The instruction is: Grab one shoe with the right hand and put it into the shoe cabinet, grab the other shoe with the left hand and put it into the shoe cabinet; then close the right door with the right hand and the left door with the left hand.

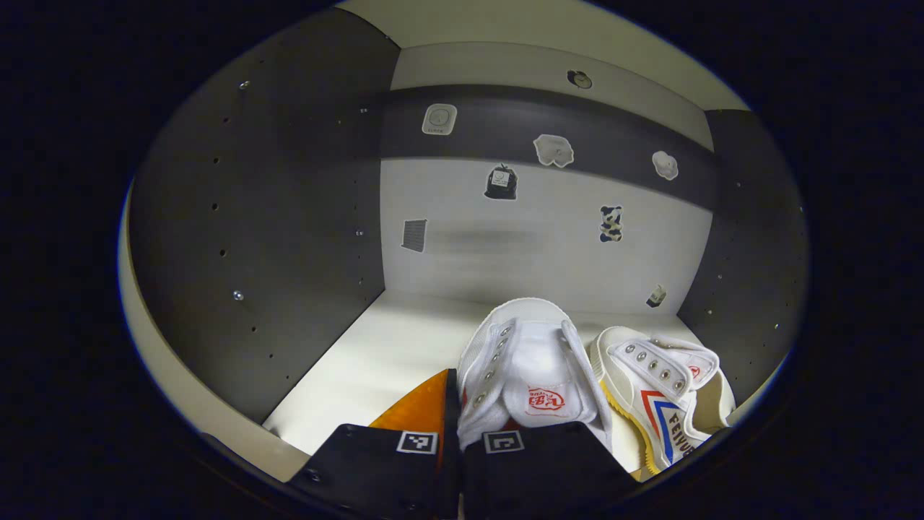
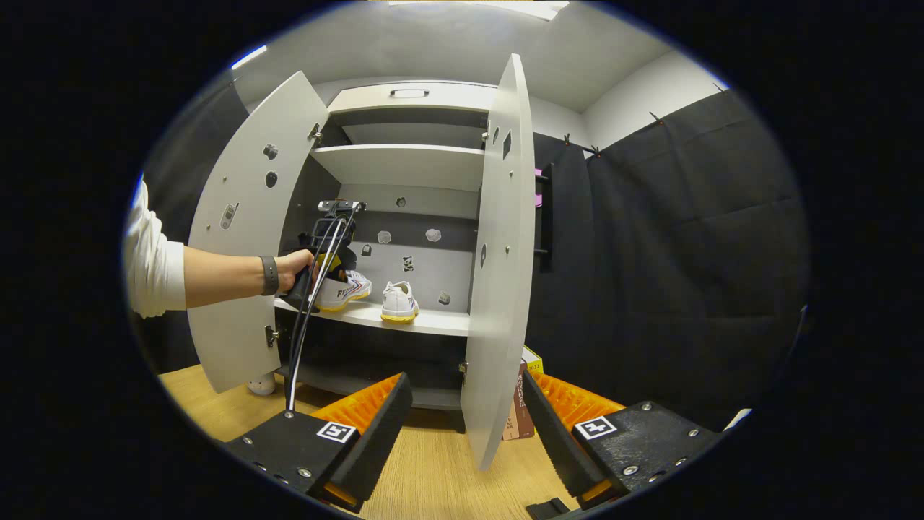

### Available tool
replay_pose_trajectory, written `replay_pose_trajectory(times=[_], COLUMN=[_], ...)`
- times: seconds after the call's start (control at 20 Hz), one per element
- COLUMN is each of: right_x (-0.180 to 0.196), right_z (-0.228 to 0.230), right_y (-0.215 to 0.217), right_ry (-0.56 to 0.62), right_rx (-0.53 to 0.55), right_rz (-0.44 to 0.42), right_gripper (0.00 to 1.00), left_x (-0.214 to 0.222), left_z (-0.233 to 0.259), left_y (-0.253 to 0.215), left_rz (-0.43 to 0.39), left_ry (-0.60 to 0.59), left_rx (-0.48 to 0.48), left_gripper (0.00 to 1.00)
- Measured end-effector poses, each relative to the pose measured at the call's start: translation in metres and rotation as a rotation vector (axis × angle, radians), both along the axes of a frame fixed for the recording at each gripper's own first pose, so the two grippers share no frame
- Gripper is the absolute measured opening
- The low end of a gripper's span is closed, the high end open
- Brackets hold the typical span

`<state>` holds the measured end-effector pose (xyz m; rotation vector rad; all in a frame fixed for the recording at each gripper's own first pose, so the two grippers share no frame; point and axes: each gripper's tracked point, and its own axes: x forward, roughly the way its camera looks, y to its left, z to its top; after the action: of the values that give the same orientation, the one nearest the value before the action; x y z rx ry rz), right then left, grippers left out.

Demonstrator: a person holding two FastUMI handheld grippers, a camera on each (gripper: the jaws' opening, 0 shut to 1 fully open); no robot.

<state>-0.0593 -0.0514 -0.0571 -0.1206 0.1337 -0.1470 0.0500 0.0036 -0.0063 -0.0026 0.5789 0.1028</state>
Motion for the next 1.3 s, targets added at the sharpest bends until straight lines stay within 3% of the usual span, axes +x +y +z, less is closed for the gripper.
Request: replay_pose_trajectory(times=[0.25,0.35,0.6,0.7,0.75,0.8,0.85,0.9,1.05,1.3], right_x=[-0.001,-0.001,0.000,-0.002,-0.002,-0.002,-0.002,-0.001,0.003,0.009], right_z=[-0.009,-0.011,-0.017,-0.019,-0.021,-0.023,-0.024,-0.025,-0.024,-0.019], right_y=[-0.005,-0.006,-0.009,-0.010,-0.010,-0.011,-0.011,-0.009,-0.006,0.003], right_ry=[0.026,0.032,0.043,0.048,0.051,0.055,0.055,0.054,0.050,0.038], right_rx=[0.040,0.047,0.052,0.053,0.055,0.060,0.068,0.075,0.084,0.109], right_rz=[-0.020,-0.022,-0.022,-0.024,-0.026,-0.028,-0.029,-0.027,-0.016,0.007], right_gripper=[0.94,0.94,0.94,0.94,0.94,0.94,0.94,0.94,0.94,0.94], left_x=[-0.001,0.001,0.001,0.000,0.000,-0.002,-0.003,-0.004,-0.007,-0.025], left_z=[-0.014,-0.015,-0.015,-0.012,-0.012,-0.012,-0.012,-0.013,-0.005,0.016], left_y=[0.001,-0.003,-0.004,0.001,0.004,0.006,0.007,0.008,0.011,-0.001], left_rz=[0.055,0.043,0.069,0.067,0.073,0.081,0.087,0.093,0.079,0.028], left_ry=[0.059,0.056,0.042,0.037,0.033,0.032,0.031,0.035,0.012,-0.037], left_rx=[-0.048,-0.067,-0.092,-0.075,-0.067,-0.068,-0.073,-0.077,-0.074,-0.099], left_gripper=[0.10,0.13,0.37,0.55,0.59,0.55,0.72,0.82,0.98,0.97])
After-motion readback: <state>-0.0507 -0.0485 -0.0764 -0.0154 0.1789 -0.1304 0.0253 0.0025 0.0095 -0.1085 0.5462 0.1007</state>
